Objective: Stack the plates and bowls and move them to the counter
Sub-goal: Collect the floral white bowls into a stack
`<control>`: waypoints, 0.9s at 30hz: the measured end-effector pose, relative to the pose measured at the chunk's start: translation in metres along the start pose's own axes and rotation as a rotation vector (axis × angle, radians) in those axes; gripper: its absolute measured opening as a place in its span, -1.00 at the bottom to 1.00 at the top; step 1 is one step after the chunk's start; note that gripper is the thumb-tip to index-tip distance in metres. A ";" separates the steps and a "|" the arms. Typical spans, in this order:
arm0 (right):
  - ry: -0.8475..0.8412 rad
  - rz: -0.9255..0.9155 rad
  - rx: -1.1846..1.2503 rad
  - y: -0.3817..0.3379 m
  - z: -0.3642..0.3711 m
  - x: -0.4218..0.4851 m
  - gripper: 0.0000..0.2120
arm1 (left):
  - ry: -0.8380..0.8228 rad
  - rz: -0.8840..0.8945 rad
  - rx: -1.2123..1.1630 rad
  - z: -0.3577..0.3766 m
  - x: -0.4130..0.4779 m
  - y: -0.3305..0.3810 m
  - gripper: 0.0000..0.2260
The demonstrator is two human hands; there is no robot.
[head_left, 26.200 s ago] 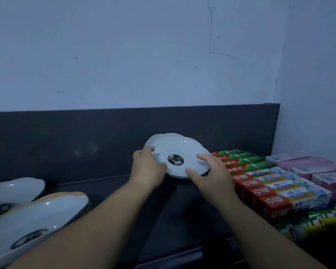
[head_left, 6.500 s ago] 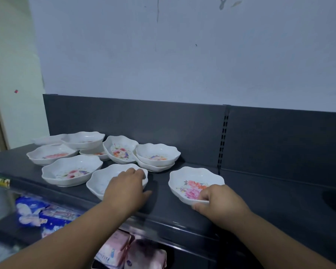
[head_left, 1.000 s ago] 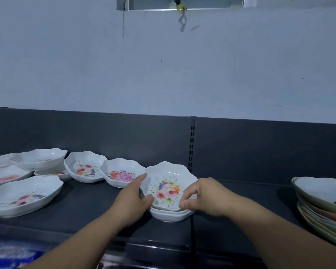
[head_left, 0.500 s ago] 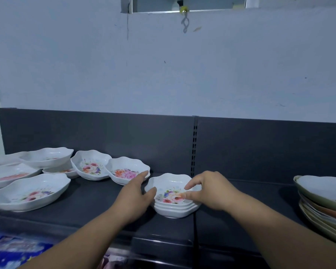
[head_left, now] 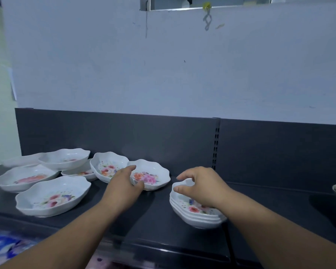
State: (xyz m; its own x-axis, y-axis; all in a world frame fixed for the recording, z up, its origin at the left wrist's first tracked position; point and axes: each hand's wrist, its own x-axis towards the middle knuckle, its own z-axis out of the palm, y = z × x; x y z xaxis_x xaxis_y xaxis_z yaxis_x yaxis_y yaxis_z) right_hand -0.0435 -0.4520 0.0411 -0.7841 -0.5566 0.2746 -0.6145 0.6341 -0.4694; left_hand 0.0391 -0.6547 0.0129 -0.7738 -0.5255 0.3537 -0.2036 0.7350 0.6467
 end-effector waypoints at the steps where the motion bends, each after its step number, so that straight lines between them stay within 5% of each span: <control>1: -0.008 -0.007 0.006 -0.007 0.005 0.005 -0.62 | 0.001 -0.004 0.008 -0.004 0.005 -0.006 -0.49; 14: -0.072 0.230 0.274 -0.080 0.072 0.067 -0.35 | -0.181 -0.094 0.150 -0.022 0.081 -0.037 -0.45; 27: -0.079 0.547 0.390 -0.075 0.096 0.084 -0.34 | -0.335 -0.129 0.011 -0.007 0.095 -0.048 -0.39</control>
State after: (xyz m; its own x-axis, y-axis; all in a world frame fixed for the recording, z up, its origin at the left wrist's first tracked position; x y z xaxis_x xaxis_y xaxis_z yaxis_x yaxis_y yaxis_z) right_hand -0.0547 -0.5981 0.0186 -0.9553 -0.2579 -0.1443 -0.0428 0.6038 -0.7960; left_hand -0.0207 -0.7426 0.0202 -0.8947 -0.4459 0.0267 -0.3178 0.6774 0.6634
